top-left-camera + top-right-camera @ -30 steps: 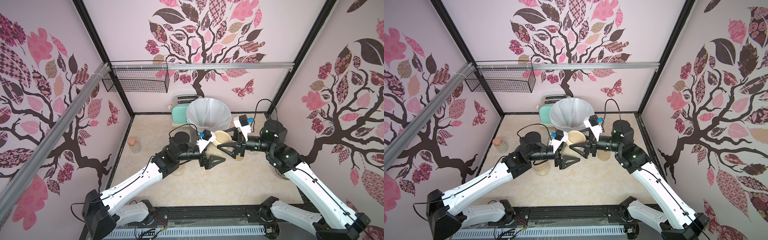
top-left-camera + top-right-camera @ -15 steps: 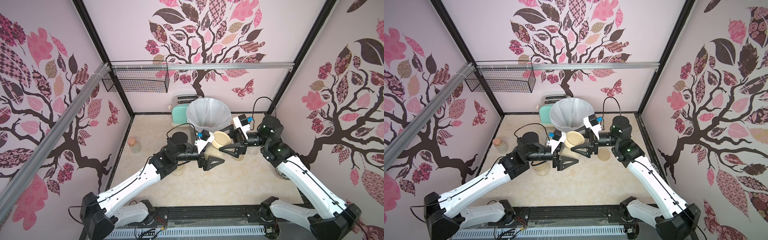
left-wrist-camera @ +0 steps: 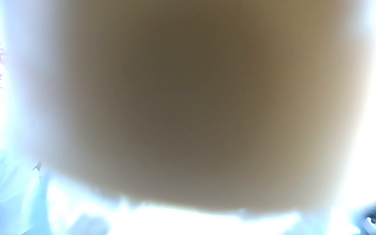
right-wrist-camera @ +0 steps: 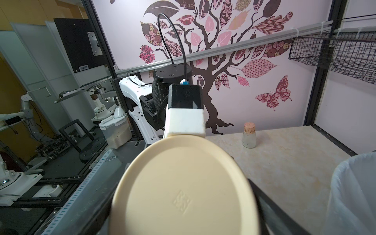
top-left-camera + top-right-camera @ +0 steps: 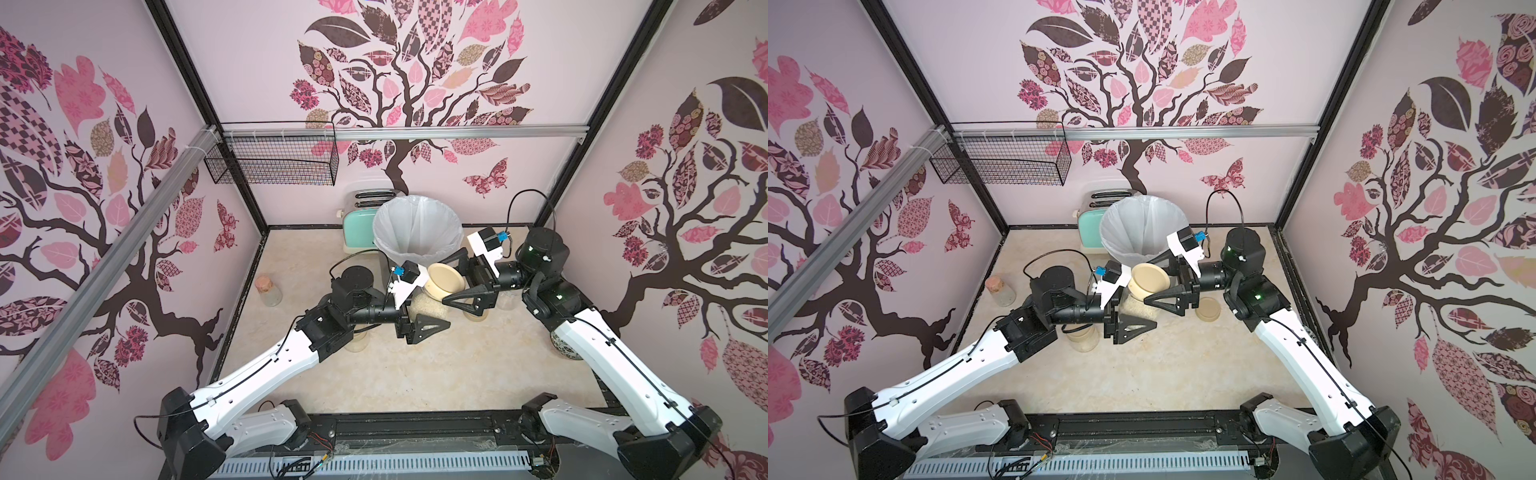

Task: Empty moldy rice from jars
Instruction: Unscrew the lid from the jar, then place the lid at the center of the board.

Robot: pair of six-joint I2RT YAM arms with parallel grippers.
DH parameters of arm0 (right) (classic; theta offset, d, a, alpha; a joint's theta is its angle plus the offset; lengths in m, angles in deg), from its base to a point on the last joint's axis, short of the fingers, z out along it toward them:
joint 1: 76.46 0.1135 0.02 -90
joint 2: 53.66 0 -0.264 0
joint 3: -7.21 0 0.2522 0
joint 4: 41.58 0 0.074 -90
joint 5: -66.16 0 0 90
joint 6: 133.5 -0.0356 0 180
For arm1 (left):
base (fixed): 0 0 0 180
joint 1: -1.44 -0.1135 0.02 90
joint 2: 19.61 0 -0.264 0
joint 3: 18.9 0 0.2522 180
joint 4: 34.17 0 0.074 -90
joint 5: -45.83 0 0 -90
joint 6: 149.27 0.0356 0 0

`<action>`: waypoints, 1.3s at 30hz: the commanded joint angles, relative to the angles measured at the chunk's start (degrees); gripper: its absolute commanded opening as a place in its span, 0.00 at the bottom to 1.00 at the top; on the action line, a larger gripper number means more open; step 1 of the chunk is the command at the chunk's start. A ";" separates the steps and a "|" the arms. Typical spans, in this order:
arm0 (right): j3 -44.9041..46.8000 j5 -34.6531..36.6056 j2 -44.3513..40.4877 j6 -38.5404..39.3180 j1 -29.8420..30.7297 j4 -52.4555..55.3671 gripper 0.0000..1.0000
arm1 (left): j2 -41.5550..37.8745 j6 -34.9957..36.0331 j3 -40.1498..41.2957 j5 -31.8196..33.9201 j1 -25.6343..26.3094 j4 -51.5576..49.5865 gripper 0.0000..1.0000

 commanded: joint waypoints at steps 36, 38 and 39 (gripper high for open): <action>8.86 15.87 -13.79 -5.09 -10.47 4.51 0.66 | -5.36 1.49 0.87 4.67 -1.65 5.70 0.63; 12.38 20.44 -16.26 -5.82 -10.48 5.30 0.66 | -5.71 1.62 1.11 4.78 -1.73 5.92 0.63; 14.53 23.11 -17.68 -5.92 -10.46 5.64 0.65 | -5.92 1.65 1.23 4.81 -1.83 5.83 0.63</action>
